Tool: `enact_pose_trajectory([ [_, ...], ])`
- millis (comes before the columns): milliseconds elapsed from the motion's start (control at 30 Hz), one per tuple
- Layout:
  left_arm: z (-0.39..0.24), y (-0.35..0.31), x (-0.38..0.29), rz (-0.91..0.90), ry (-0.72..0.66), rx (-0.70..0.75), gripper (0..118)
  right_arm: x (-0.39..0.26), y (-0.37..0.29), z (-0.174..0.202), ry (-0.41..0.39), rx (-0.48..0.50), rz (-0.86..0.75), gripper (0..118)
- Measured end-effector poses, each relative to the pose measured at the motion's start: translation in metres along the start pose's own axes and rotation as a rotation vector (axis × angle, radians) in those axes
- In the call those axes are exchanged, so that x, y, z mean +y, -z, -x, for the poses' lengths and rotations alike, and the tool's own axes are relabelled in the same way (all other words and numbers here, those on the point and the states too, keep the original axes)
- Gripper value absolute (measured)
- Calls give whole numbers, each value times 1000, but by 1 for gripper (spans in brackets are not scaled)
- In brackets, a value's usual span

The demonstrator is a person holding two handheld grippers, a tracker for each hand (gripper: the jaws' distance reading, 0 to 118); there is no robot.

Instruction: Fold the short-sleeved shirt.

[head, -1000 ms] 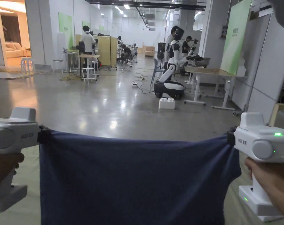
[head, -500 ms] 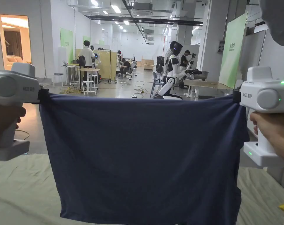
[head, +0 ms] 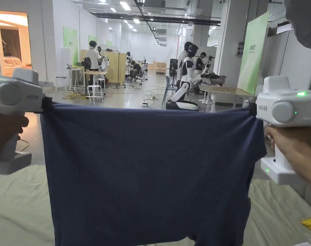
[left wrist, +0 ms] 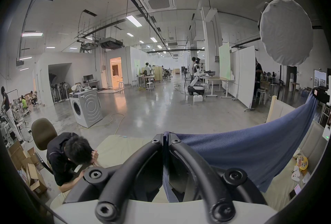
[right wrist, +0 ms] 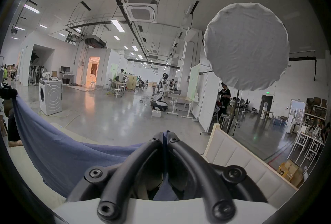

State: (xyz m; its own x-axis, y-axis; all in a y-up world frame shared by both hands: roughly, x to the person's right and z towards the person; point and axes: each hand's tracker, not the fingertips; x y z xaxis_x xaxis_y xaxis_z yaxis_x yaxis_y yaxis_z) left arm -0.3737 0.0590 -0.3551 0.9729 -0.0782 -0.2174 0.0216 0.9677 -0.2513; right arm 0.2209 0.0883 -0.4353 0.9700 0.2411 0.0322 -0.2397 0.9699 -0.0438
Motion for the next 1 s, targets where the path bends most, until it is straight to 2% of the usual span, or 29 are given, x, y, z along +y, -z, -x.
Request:
enact_pose_trajectory([
  [133,-3,4,-43,41,-22,-22,4,-46,-3,7,-9,15,65,3],
  [333,-6,-12,-111,78,-18,-59,4,-110,-18,7,19,36,128,3],
  [533,7,-56,-170,66,-39,-86,4,-152,-70,4,15,71,132,3],
  [600,13,-78,-188,60,-53,-96,4,-165,-93,2,54,92,170,3],
  [800,22,-144,-245,96,-96,-108,4,-197,-165,3,-6,108,160,3],
  [867,23,-166,-267,108,-113,-109,4,-214,-189,3,23,120,229,3],
  [933,25,-186,-288,133,-148,-118,4,-224,-212,5,-47,128,201,3],
  [967,25,-197,-298,139,-150,-114,4,-235,-224,4,-19,130,254,3],
  [1000,25,-207,-307,147,-150,-112,4,-239,-237,4,-52,125,231,3],
])
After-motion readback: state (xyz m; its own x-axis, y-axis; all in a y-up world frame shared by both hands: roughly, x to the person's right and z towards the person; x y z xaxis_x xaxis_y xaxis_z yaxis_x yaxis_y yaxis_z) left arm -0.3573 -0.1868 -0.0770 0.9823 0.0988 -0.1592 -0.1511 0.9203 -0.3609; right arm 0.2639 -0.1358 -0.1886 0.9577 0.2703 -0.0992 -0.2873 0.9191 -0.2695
